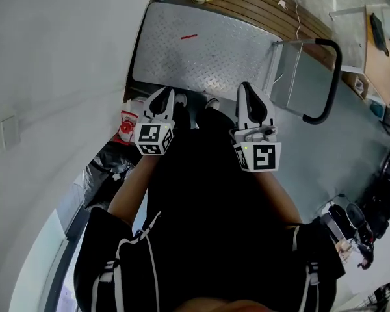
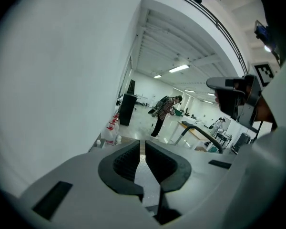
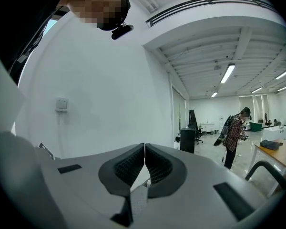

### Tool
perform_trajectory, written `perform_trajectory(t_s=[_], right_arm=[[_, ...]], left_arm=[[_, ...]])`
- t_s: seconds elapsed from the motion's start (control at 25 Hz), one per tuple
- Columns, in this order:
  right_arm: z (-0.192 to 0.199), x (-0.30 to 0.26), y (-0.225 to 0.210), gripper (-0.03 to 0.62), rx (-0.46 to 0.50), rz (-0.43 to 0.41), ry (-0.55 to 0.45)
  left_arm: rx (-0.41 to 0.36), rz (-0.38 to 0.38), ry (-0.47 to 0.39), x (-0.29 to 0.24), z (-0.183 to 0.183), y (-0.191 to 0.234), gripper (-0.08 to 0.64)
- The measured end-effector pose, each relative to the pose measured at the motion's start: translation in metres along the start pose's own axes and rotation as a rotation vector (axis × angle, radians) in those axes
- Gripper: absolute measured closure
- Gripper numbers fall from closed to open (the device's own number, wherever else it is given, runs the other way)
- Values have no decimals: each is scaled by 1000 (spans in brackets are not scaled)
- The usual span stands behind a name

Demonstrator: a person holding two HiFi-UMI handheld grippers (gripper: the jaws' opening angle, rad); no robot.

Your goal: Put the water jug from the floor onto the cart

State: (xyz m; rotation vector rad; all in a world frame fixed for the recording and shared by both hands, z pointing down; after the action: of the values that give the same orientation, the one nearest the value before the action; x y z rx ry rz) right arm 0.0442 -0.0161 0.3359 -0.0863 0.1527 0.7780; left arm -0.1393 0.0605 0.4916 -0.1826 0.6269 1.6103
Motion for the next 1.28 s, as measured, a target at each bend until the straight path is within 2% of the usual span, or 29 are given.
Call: perform_trajectory(t_s=[0.08,0.24,0.32,0.52,0.72,0.84,1.12,1.28], right_arm=[[2,-4,9,574,5,-17,4],[6,-13,29,574,17,-45,15],[8,-16,37,574,18,-54,27],[12,-23,56,574,39,-82,66],[12,-30,68,574,63,-91,93],[12,-35,74,574,79,-94,103],[17,-51,86,574,93,-114,117],[23,-55,87,574,90,-121,117]], left_arm=[[23,-27,32,2,20,15,535],[195,-81,140,10,66,51,522],[249,-111,177,15,85,67,497],[213,-202,187,22,120,118,472],[298,-285,322,28,183,173,438],[379,-334,383,35,218,199,426],[487,-411,434,41,262,237,420],[493,-432,460,41,289,250,419]])
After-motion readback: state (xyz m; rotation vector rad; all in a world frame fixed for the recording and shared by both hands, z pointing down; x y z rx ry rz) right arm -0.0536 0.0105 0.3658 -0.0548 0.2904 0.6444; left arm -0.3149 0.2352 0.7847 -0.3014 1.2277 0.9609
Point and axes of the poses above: the fingertips, and each gripper's own axes: x backward along the fingers, y to its left, z out of its underside, the point moved 4 cm from there along x, backward along the fingers, and after that the axes turned 4 degrees about -z, right-handed, at the moved point
